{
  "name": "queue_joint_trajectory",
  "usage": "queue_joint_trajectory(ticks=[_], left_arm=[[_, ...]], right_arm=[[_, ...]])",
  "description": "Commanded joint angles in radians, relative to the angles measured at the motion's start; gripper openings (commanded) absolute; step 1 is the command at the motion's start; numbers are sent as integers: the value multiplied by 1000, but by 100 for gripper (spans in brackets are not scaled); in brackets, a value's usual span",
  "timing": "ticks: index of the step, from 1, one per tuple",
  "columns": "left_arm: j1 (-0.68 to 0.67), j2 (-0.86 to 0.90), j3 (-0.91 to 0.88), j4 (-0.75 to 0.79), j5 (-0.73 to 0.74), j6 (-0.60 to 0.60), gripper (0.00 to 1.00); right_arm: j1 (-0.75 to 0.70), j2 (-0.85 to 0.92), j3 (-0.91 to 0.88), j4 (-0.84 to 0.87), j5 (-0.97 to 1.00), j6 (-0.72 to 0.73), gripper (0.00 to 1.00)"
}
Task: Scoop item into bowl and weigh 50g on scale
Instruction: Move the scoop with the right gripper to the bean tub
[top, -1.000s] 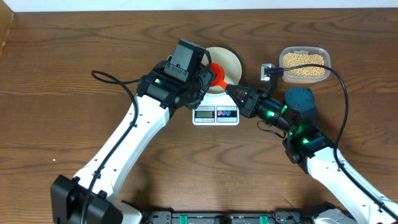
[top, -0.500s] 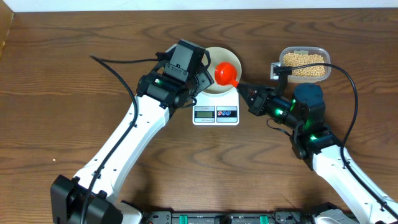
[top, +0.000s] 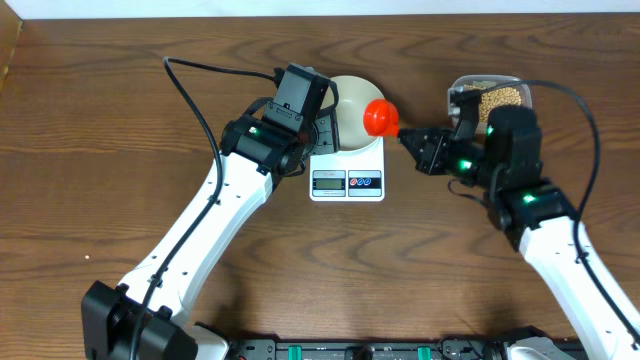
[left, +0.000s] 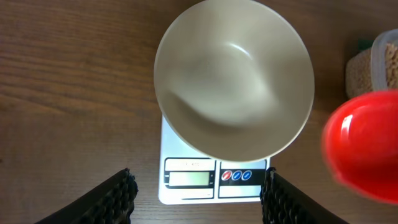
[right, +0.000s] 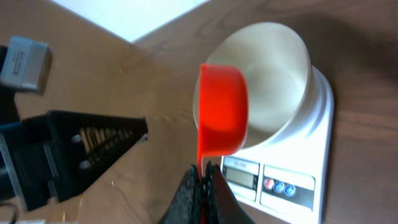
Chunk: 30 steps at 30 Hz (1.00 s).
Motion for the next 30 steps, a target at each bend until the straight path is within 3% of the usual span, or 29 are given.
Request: queue_joint_trajectory(ticks=[1, 11, 14, 20, 30], left_arm=[[0, 4, 7, -9, 17, 78, 66], [14, 2, 7, -24, 227, 246, 66], [47, -3, 7, -22, 300, 266, 66], [124, -11, 7, -10, 457, 264, 66], [91, -9, -20, -51, 463, 238, 58]], right_arm=[[-34, -2, 116, -105, -11, -127, 1], [-173, -2, 290, -384, -2, -261, 1], [-204, -2, 307, -426, -1, -337, 1], [-220, -2, 312, -514, 77, -360, 1], [-221, -2, 311, -532, 98, -386, 1]])
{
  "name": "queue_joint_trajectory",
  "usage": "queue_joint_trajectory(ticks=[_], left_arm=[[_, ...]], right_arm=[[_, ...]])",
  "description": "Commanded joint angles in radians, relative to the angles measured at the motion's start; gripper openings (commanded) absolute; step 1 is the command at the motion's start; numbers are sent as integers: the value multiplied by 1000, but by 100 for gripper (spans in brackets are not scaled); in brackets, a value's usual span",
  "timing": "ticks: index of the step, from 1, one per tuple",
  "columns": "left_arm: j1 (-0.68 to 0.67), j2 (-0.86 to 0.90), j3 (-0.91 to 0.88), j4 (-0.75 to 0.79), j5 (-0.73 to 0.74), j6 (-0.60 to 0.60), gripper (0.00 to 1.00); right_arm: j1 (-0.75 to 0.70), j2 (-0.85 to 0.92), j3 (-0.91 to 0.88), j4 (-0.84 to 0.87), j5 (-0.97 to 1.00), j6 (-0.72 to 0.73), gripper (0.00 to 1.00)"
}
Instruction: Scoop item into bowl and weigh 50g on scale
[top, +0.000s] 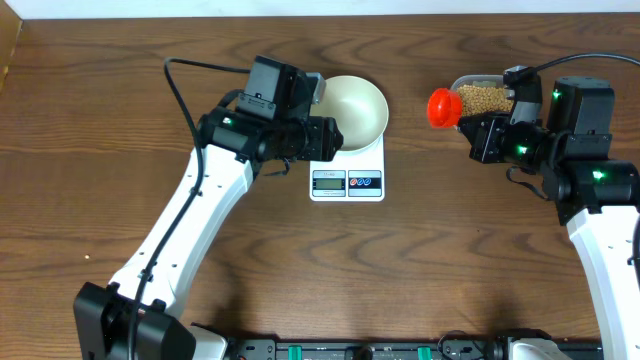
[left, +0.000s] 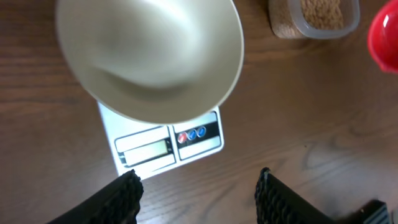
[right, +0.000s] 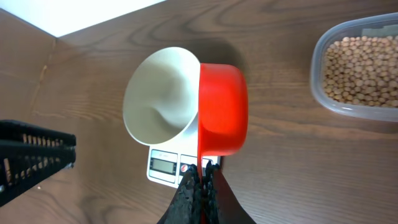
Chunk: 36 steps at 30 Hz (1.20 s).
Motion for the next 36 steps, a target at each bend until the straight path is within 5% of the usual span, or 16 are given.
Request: queue_joint_trajectory(ticks=[1, 19, 36], left_arm=[[-27, -9, -32, -7, 27, -6, 56], [-166, -6, -222, 79, -72, -82, 8], [-258, 6, -392, 378, -259, -152, 8]], right_arm=[[-5, -1, 24, -6, 35, -25, 1], [-70, -1, 24, -22, 82, -17, 1], [-71, -1, 24, -38, 94, -18, 1]])
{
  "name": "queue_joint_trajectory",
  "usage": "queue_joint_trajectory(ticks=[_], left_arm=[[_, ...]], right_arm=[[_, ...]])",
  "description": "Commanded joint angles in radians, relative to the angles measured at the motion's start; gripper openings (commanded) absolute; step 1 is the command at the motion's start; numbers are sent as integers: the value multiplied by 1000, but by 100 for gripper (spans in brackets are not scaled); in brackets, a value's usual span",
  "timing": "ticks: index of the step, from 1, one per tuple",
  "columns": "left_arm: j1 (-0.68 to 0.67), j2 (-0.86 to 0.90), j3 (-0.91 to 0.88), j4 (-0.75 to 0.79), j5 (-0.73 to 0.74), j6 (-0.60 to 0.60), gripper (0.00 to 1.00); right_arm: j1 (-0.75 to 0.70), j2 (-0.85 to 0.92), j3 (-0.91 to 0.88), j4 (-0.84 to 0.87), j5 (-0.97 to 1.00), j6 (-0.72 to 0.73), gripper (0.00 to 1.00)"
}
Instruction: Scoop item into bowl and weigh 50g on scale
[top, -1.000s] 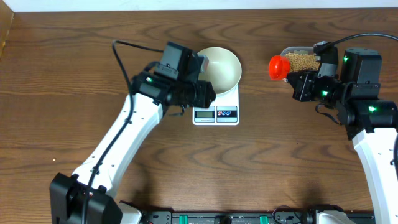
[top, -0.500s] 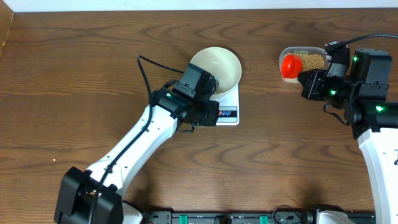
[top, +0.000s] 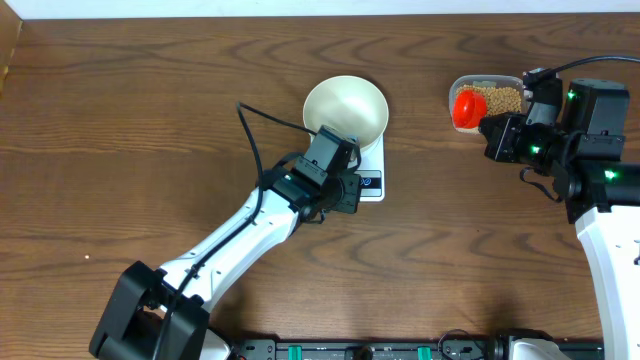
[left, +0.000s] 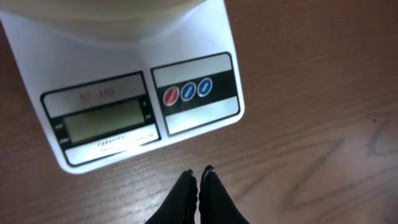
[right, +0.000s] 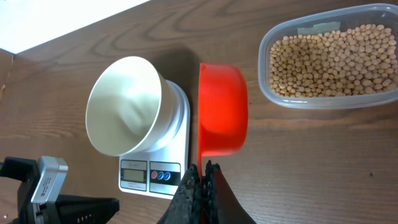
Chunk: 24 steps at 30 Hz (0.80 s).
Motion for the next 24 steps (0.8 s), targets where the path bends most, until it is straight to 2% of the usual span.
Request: queue_joint_trajectory(ticks=[1, 24], left_arm=[[-14, 10, -15, 35, -45, -13, 8], [-16, 196, -38, 217, -68, -8, 8]], right_arm=[[-9, -1, 24, -7, 13, -11, 1], [-9, -1, 24, -22, 49, -19, 1]])
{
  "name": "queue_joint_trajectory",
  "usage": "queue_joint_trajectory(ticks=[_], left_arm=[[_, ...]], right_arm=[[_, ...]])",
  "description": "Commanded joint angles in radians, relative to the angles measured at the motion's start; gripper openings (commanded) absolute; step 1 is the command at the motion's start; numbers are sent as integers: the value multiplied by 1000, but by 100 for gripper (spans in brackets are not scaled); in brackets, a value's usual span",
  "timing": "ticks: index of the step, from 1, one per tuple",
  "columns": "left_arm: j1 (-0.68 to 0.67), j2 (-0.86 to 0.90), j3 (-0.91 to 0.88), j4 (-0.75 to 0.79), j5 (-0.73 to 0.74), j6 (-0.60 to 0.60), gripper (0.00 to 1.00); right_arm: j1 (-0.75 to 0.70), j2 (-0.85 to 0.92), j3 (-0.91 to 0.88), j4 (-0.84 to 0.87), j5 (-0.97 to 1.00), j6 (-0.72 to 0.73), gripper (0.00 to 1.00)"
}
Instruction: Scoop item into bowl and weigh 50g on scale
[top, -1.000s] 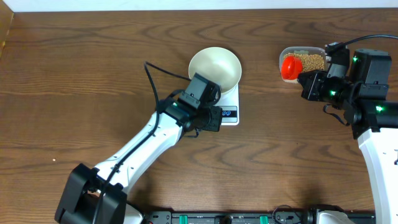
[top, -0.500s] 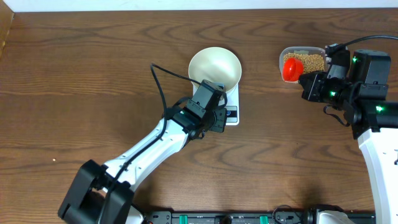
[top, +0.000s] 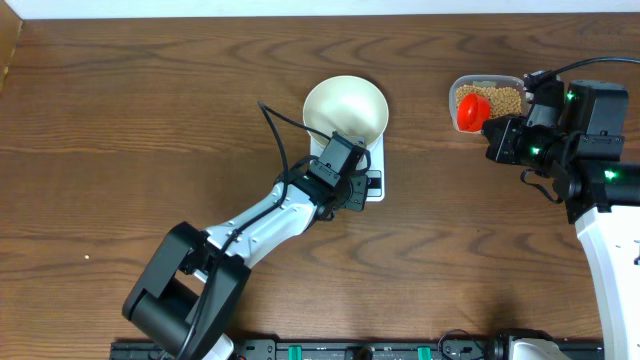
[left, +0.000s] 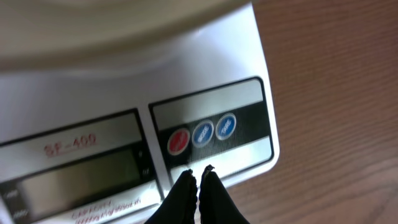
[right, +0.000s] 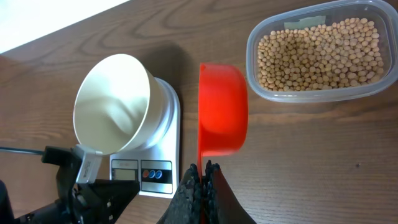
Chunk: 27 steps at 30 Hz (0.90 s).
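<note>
A cream bowl (top: 345, 107) stands empty on a white digital scale (top: 374, 187), whose red and blue buttons (left: 202, 134) and blank display show in the left wrist view. My left gripper (left: 199, 172) is shut, its tips just above the scale's front panel below the buttons. My right gripper (right: 202, 168) is shut on the handle of a red scoop (right: 222, 109). The scoop (top: 471, 109) hangs empty at the left end of a clear tub of beans (top: 497, 97).
Brown wooden table (top: 120, 130) all round. The left arm lies diagonally from the near edge up to the scale. A black cable loops beside the bowl. The table's far edge meets a white surface.
My left gripper has dropped closer to the scale's panel, near the buttons. The right gripper with the scoop has shifted slightly toward the bean tub.
At first my left gripper was open beside the bowl and the right held the scoop by the bowl's rim. Then the scoop was away near the tub. Later the left gripper was shut at the scale's front, and now it is closer to the buttons.
</note>
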Motion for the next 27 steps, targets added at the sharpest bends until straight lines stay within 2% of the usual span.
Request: queue_joint_trajectory(ticks=[1, 11, 27], left_arm=[[-1, 30, -8, 19, -18, -9, 7], [-1, 58, -8, 54, -90, -9, 7], [-1, 78, -8, 101, -110, -6, 7]], right_arm=[[-9, -1, 24, -2, 12, -18, 1], [-9, -1, 24, -2, 15, -18, 1], [-9, -1, 24, -2, 15, -18, 1]])
